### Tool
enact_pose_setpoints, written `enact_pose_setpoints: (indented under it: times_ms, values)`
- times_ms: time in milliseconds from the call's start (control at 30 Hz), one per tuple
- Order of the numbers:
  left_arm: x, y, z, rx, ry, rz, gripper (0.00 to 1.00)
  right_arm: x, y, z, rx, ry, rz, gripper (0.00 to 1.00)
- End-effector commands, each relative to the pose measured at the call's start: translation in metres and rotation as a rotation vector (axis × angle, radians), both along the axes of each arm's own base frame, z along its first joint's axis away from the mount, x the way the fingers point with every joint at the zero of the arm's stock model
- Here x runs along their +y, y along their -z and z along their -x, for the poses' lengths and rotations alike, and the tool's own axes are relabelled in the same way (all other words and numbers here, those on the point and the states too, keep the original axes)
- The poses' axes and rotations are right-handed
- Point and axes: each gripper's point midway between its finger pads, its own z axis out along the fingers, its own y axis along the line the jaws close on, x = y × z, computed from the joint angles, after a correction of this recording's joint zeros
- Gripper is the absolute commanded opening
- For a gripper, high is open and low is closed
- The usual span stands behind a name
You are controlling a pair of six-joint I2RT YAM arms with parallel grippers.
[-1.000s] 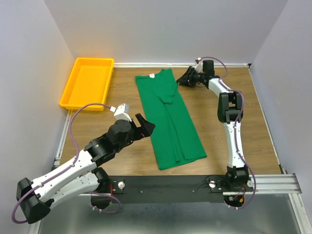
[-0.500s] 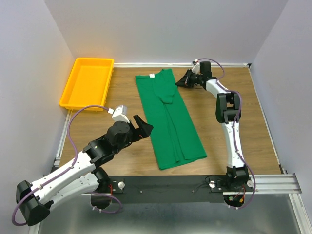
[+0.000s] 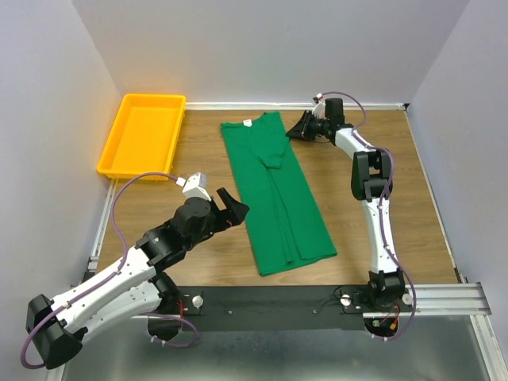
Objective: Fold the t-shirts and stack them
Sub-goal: Fold the tshirt
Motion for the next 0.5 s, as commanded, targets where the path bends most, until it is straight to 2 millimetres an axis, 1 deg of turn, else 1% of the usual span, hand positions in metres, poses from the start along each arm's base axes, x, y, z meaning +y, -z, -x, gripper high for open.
enact_pose_setpoints:
  times_ms: [0,333,433,467]
  values:
    - [0.0026,0.002,0.0006,-0.004,0.004,-0.004,0.96,-0.0031,-0.0139,-0.0073,-0.043,0.034,0.049,0.27]
    - [0.0022,0.0063,0.0012,0.0,0.012,-0.005,0.96,-0.0037,-0.019,-0.0081,-0.048,0.04,0.05,0.26]
    - [0.0017,0.0086,0.0018,0.003,0.017,-0.007,0.96,-0.0033,-0.0194,-0.0069,-0.048,0.036,0.048,0.21]
    - [0.0017,0.0104,0.0022,0.006,0.018,-0.008,0.96,-0.0034,-0.0199,-0.0063,-0.047,0.031,0.044,0.14]
